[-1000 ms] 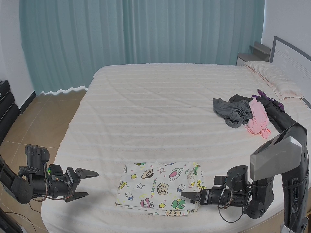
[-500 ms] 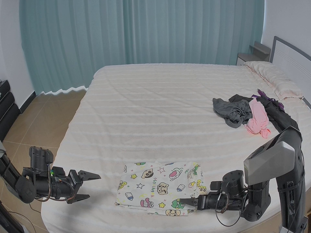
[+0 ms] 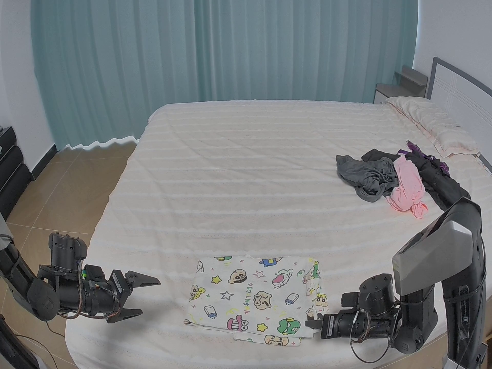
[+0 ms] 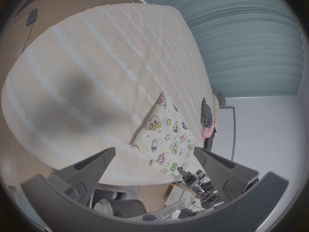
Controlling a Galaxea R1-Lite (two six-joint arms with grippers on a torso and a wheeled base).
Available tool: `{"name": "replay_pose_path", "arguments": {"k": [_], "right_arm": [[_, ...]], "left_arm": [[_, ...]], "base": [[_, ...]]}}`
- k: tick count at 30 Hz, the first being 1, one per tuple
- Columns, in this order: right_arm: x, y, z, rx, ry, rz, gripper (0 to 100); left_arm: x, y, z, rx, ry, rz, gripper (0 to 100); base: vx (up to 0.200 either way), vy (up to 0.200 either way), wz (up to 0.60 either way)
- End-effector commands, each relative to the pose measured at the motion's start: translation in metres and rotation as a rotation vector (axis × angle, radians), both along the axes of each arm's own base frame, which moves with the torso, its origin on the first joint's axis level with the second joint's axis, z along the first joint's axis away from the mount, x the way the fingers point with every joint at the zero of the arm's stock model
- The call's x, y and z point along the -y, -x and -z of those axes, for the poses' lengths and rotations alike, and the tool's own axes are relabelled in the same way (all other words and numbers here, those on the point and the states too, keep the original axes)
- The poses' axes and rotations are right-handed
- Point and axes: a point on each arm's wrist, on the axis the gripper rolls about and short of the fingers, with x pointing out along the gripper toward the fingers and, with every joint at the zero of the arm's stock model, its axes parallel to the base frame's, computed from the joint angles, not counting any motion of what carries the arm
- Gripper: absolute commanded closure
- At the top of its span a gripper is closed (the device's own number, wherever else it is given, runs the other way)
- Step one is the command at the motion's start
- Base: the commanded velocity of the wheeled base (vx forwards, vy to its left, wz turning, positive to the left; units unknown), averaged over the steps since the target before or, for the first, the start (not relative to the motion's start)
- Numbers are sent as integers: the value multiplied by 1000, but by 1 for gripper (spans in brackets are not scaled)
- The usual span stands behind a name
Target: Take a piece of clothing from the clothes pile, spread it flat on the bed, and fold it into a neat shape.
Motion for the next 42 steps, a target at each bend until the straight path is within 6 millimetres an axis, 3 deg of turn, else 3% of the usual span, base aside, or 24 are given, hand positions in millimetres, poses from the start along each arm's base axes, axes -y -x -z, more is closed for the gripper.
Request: {"name": "replay_pose_path", "arguments": {"k": [1, 3, 4, 7, 10, 14, 20, 25, 30, 39, 40, 42], "right_arm": [[2, 2, -3, 7, -2, 0, 100], [3, 3, -3, 3, 5, 3, 100], [4, 4, -3, 2, 6, 3, 0], [9, 3, -10, 22, 8, 33, 0], [20, -5, -31, 94, -26, 95, 0], [23, -31, -42, 189, -78, 152, 0], [14, -87, -31, 190, -74, 200, 0], [2, -116, -15, 139, -51, 200, 0], [-3, -131, -4, 123, -42, 203, 0], [-3, -140, 6, 115, -36, 212, 0], [-3, -141, 7, 116, -38, 214, 100], [-1, -142, 7, 116, -38, 221, 100]], "left_arm": [[0, 0, 1, -4, 0, 0, 0], [0, 0, 1, -6, 0, 0, 0], [0, 0, 1, -6, 0, 0, 0], [0, -1, 2, -9, -2, -1, 0], [0, -1, 2, -9, -2, -1, 0], [0, -1, 2, -9, -2, -1, 0], [0, 0, 3, -11, -4, 1, 0], [0, 0, 3, -11, -4, 1, 0], [0, 0, 2, -9, -4, 1, 0], [0, 0, 2, -9, -4, 1, 0], [0, 0, 2, -9, -4, 1, 0], [0, 0, 3, -11, -4, 1, 0]], "base": [[0, 0, 0], [0, 0, 0], [0, 0, 0], [0, 0, 0], [0, 0, 0], [0, 0, 0], [0, 0, 0], [0, 0, 0], [0, 0, 0], [0, 0, 0], [0, 0, 0], [0, 0, 0]]}}
